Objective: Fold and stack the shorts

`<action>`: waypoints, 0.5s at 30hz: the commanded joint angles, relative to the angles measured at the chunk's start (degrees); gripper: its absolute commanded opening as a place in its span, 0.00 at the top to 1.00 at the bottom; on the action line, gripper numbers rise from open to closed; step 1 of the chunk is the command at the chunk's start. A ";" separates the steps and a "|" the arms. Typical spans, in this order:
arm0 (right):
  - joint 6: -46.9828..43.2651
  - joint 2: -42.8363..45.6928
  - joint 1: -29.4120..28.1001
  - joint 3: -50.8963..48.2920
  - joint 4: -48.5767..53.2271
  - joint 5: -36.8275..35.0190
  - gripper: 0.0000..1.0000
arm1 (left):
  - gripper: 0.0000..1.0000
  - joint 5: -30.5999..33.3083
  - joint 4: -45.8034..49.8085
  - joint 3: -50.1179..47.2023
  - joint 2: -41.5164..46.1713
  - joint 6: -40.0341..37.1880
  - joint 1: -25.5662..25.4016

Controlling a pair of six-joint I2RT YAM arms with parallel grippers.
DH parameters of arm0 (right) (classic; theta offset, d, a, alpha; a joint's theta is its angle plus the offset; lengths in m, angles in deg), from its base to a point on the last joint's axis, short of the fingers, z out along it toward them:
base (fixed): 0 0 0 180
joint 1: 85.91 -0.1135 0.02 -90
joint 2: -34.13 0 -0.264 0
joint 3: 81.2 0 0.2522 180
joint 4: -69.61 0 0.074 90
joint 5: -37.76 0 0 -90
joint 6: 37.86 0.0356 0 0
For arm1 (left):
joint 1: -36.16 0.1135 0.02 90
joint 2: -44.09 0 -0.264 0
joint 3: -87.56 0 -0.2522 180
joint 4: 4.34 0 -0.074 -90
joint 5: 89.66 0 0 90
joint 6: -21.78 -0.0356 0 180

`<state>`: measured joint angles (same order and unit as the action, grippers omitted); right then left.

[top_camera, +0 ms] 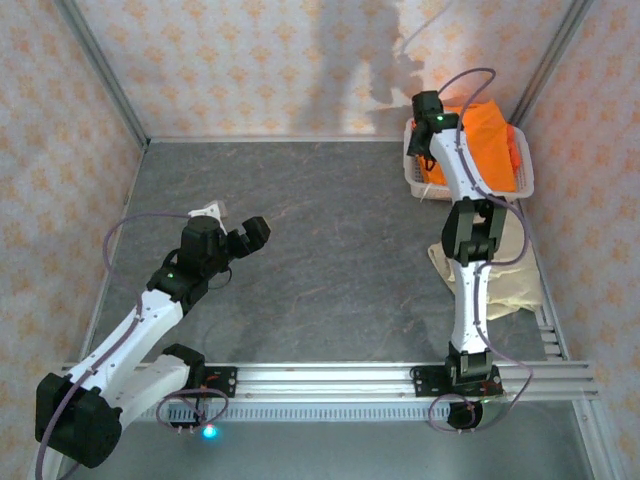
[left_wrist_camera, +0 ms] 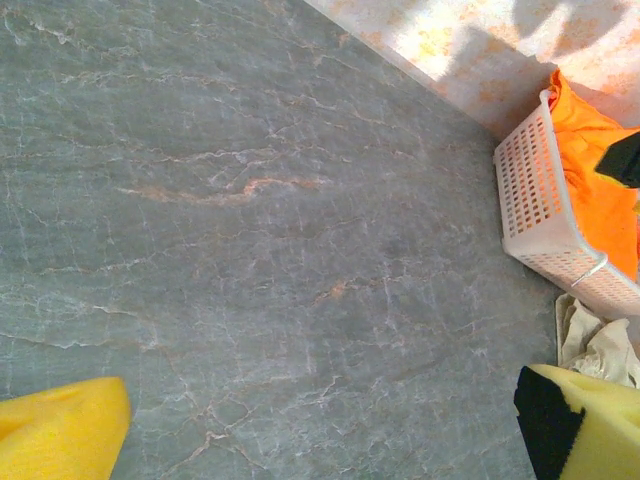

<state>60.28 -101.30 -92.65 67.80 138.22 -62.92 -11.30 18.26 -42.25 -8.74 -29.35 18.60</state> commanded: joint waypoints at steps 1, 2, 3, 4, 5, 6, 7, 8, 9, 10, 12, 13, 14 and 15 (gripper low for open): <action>0.89 -4.47 1.30 5.89 1.42 1.54 0.22 | 0.00 -0.57 1.55 -0.10 1.27 -1.78 0.42; 0.91 -5.94 1.79 7.32 1.40 2.39 0.21 | 0.00 -0.63 1.66 -0.08 1.38 -1.78 0.42; 1.08 -7.07 2.14 8.44 1.40 3.02 0.20 | 0.00 -0.67 1.82 -0.04 1.49 -1.78 0.49; 1.24 -8.30 2.55 9.50 1.11 3.37 0.18 | 0.00 -0.67 2.03 0.01 1.55 -1.84 0.42; 1.31 -9.37 2.89 10.27 0.80 3.39 0.18 | 0.00 -0.62 2.33 0.04 1.75 -1.94 0.42; 1.32 -10.26 3.11 10.75 0.55 3.45 0.17 | 0.00 -0.49 2.70 0.04 1.94 -2.04 0.47; 1.42 -11.28 3.43 11.21 0.31 3.49 0.17 | 0.00 -0.32 3.01 0.05 2.12 -2.13 0.42; 1.39 -12.26 3.70 11.75 0.26 3.62 0.16 | 0.00 -0.23 3.42 0.04 2.33 -2.22 0.42; 1.59 -13.04 4.04 12.11 0.24 3.88 0.16 | 0.00 -0.10 3.49 -0.03 2.45 -2.31 0.42; 1.89 -13.93 4.42 12.45 0.26 4.52 0.16 | 0.00 -0.05 3.79 -0.06 2.60 -2.38 0.42; 3.08 -15.24 5.34 12.85 0.50 6.22 0.17 | 0.00 0.03 4.08 -0.14 2.74 -2.40 0.43; 3.86 -15.77 5.85 12.91 0.68 7.25 0.20 | 0.00 0.04 4.25 -0.20 2.81 -2.40 0.42; 4.74 -16.07 6.33 12.90 0.94 8.31 0.25 | 0.00 0.12 4.39 -0.28 2.90 -2.40 0.42; 5.45 -16.17 6.71 12.86 1.13 9.19 0.31 | 0.00 0.19 4.48 -0.30 2.92 -2.52 0.42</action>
<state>62.99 -116.19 -87.19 78.78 137.98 -56.47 -11.39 20.88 -42.25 -6.89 -30.61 18.60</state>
